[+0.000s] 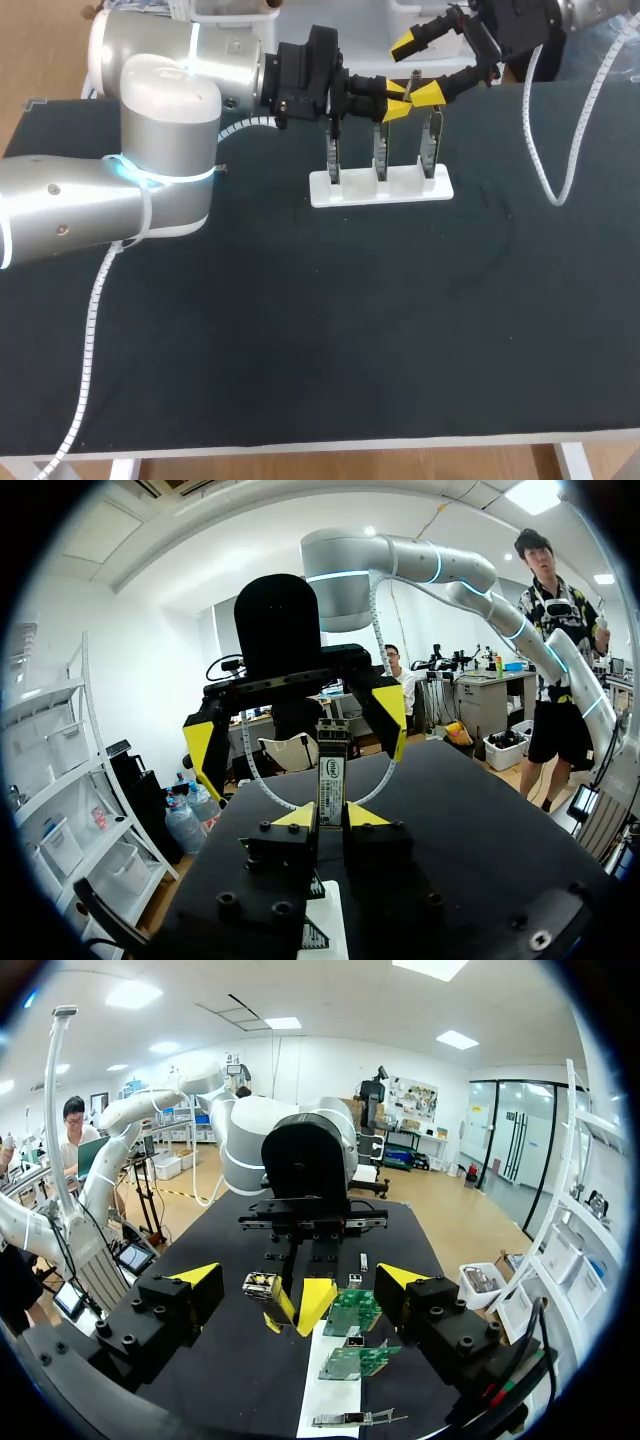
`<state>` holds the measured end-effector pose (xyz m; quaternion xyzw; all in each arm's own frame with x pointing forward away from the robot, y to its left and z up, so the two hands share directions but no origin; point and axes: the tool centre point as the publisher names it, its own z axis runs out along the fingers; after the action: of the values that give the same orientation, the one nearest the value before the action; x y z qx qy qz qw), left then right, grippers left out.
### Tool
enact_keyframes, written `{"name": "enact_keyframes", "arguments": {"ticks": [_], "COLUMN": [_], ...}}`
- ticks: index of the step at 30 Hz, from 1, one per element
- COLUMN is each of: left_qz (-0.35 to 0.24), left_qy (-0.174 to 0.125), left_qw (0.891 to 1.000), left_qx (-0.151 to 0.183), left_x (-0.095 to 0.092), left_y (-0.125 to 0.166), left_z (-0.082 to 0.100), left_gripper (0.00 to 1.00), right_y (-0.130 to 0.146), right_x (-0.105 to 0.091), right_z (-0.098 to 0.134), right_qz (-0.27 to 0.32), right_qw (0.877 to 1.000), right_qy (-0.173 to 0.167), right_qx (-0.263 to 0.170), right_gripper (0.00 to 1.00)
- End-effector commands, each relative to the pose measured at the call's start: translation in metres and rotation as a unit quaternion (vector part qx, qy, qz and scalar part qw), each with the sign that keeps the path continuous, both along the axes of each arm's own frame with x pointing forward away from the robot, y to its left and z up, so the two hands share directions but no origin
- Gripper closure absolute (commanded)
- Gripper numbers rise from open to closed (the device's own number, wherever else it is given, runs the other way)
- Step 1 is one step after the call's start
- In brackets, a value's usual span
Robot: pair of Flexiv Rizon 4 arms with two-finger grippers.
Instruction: Pick up the optical module with the left hand, and insert it into the network port with the right hand.
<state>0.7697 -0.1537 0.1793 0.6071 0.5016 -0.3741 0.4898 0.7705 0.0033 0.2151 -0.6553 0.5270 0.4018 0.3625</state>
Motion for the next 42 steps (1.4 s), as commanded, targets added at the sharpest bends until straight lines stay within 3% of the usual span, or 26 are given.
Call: {"name": "enact_keyframes", "arguments": {"ticks": [1,42], "left_qz": [0.0,0.0], "left_qy": [0.0,0.0], "left_qw": [1.0,1.0], "left_qx": [0.0,0.0], "left_x": [0.0003,0.0003], "left_y": [0.0002,0.0002], "left_z": [0.0,0.0], "left_gripper": [1.0,1.0], "right_y": [-0.0011,0.0005], "right_x": [-0.0073,-0.0032], "right_z": [0.0015,-0.0002], "right_qz": [-0.004,0.012], "right_qw": [1.0,1.0], "right_qy": [-0.004,0.0], "right_qx": [0.0,-0.006], "right_gripper": [0.0,0.0]}}
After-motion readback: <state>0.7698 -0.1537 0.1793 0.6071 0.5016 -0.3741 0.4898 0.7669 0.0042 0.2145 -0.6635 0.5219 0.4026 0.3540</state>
